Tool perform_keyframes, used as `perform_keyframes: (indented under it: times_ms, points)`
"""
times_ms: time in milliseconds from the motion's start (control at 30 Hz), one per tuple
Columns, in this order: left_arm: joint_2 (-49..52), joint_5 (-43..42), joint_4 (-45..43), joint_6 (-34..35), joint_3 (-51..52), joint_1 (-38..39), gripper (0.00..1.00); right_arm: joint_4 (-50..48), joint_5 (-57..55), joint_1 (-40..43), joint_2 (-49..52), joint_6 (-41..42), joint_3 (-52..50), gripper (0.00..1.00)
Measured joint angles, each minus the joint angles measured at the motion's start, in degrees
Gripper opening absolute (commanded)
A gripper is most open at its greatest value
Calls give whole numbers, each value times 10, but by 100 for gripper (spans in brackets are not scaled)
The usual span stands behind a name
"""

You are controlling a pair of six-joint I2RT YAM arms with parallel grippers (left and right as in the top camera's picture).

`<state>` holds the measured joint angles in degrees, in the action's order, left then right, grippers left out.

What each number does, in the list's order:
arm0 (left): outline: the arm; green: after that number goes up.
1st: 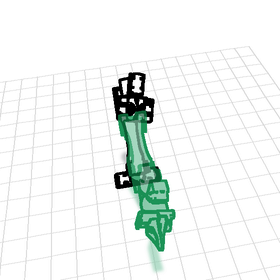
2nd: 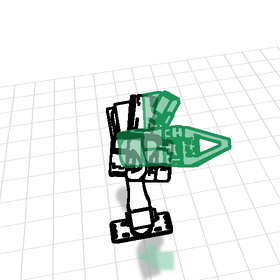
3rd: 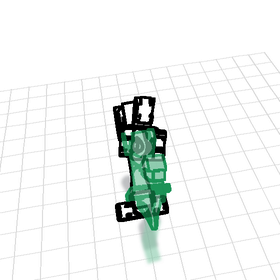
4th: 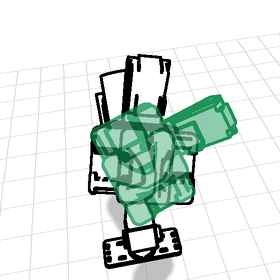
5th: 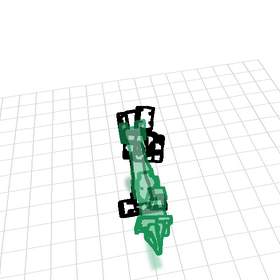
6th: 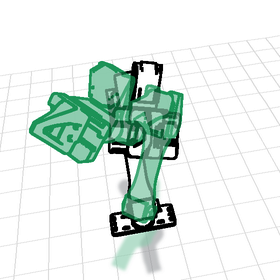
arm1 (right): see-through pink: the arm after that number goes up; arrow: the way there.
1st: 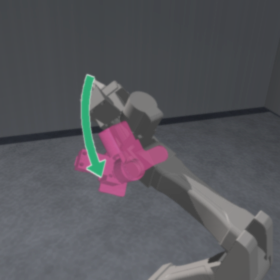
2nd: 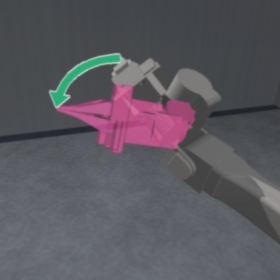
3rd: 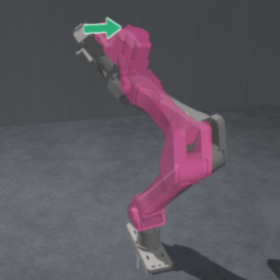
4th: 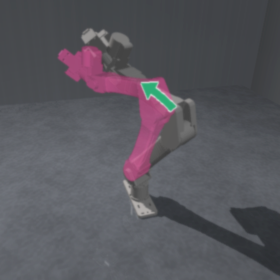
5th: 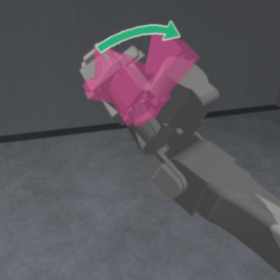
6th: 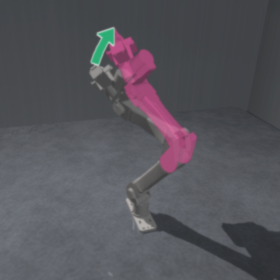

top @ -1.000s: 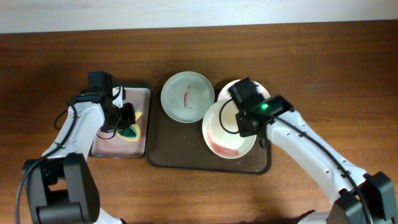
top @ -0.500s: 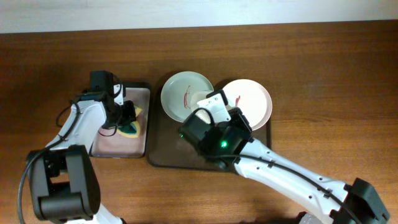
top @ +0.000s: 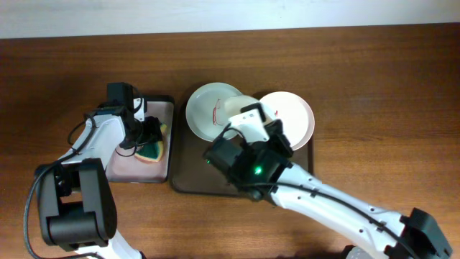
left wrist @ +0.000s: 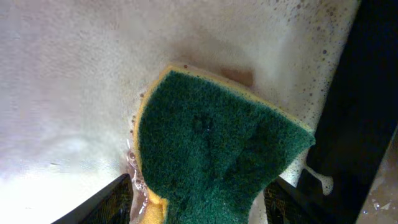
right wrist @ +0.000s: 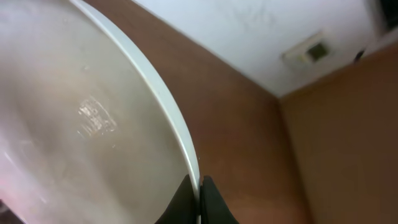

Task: Clean dirty plates on tray and stack at the side
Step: 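Carry the cleaned plate right and set it on the table with right gripper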

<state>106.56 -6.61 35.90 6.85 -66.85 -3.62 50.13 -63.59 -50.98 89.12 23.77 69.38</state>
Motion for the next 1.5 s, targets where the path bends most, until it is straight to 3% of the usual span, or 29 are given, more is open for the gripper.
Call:
perform_keyframes:
  times_ms: [133,300,433,500,600,633,867,967,1000,1167,1267,1300,1400,1500]
  points:
    - [0,0,-11,0,0,0,64,10,76,76,-47,36,0,4]
    - [1,0,-47,0,0,0,62,38,209,244,-149,57,1,4]
    - [14,0,-66,0,0,0,60,74,324,377,-175,62,3,4]
    - [25,0,-70,0,0,0,43,95,381,474,-167,63,3,4]
    - [34,0,-71,0,0,4,7,107,437,554,-151,63,3,4]
    - [36,0,-71,-2,-1,5,0,110,456,577,-144,63,3,4]
    - [37,0,-71,-2,-7,9,1,127,525,721,-63,62,3,4]
    - [42,0,-67,-3,-16,9,55,126,537,752,-23,62,3,4]
    - [44,0,-65,-2,-19,9,66,125,541,760,-10,61,3,4]
    - [46,0,3,-2,-32,9,64,111,552,777,49,56,3,5]
    - [46,0,60,-2,-37,10,64,109,557,778,73,54,3,23]
    - [46,0,72,-2,-39,10,64,109,559,778,78,53,3,24]
    - [46,0,95,-2,-40,10,54,109,562,778,81,50,3,25]
    - [46,0,104,-5,-40,10,34,110,564,778,81,47,3,27]
